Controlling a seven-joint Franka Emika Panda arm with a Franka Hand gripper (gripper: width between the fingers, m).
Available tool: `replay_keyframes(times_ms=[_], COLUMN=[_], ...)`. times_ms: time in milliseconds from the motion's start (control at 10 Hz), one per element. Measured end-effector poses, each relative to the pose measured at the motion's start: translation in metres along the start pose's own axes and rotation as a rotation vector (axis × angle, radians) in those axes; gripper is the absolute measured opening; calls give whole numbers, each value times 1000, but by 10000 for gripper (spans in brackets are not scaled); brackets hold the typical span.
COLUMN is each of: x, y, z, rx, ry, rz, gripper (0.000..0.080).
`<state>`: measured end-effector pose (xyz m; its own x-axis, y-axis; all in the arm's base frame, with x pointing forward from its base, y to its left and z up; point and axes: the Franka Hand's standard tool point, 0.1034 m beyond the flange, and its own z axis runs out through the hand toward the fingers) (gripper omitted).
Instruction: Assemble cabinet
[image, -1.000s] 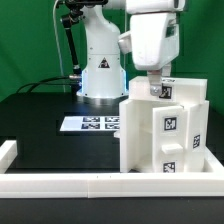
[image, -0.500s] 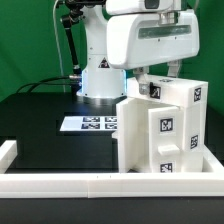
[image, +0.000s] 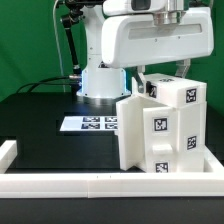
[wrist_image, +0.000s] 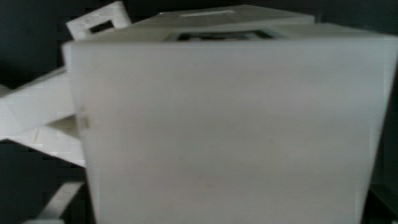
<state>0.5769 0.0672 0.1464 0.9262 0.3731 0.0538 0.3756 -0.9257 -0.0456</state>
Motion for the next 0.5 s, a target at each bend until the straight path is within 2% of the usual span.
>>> replay_keyframes(times_ms=[500], x=[2], y=[-5], z=[0], rx=[4], ry=[23], rz=[510], gripper=[560])
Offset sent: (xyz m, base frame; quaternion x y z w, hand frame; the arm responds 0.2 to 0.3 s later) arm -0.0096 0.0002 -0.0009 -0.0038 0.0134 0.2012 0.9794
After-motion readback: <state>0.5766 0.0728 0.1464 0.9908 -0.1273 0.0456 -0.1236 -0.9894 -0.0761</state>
